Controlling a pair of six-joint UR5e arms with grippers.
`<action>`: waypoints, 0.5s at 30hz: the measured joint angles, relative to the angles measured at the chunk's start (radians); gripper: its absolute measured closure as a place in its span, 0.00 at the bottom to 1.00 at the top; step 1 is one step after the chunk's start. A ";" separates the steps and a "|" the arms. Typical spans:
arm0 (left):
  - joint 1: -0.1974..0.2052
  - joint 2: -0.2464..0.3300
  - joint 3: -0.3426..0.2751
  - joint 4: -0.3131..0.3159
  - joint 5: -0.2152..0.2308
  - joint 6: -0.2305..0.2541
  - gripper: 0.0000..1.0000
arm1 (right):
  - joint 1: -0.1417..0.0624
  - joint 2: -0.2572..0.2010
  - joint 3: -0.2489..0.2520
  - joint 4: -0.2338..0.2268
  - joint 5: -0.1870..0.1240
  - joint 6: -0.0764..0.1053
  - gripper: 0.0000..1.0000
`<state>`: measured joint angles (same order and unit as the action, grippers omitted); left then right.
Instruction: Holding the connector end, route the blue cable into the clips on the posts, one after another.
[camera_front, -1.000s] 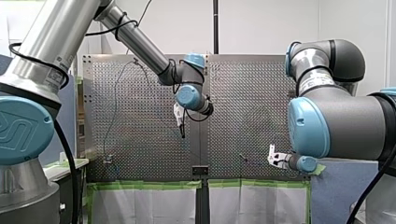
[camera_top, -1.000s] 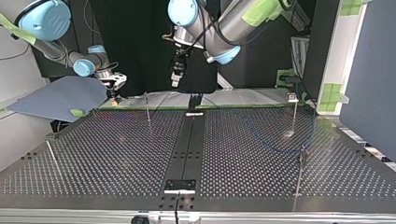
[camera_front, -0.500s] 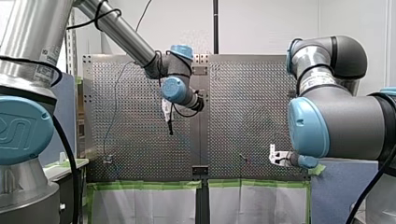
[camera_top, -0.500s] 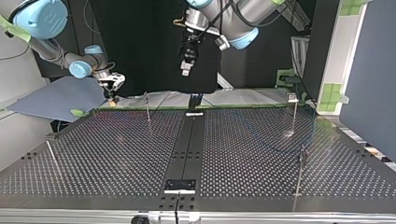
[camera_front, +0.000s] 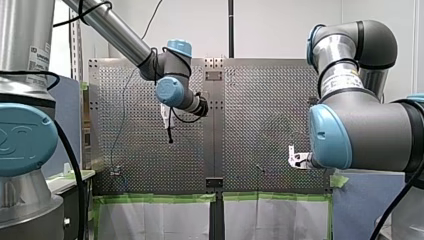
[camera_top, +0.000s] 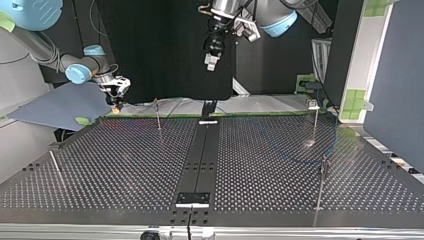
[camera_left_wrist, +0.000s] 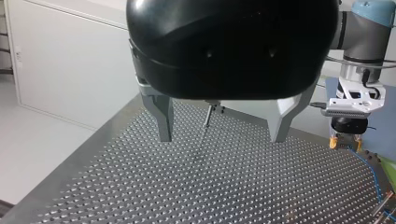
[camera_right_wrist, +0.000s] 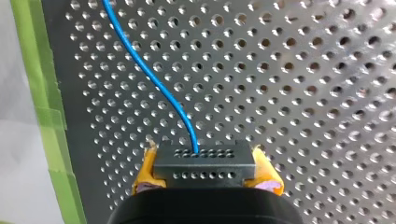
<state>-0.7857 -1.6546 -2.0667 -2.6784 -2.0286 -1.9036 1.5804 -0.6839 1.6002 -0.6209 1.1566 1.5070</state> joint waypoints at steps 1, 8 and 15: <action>0.000 0.008 -0.004 0.001 0.000 0.000 0.02 | 0.002 -0.008 0.003 0.005 0.008 0.000 1.00; 0.003 0.062 -0.013 0.019 0.000 0.002 0.02 | 0.012 -0.075 0.008 0.044 0.028 -0.005 1.00; 0.003 0.071 -0.013 0.023 0.000 0.002 0.02 | 0.018 -0.126 0.012 0.038 0.014 -0.004 1.00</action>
<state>-0.7827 -1.5840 -2.0796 -2.6558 -2.0286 -1.9018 1.5987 -0.8098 1.6126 -0.5832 1.1708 1.5030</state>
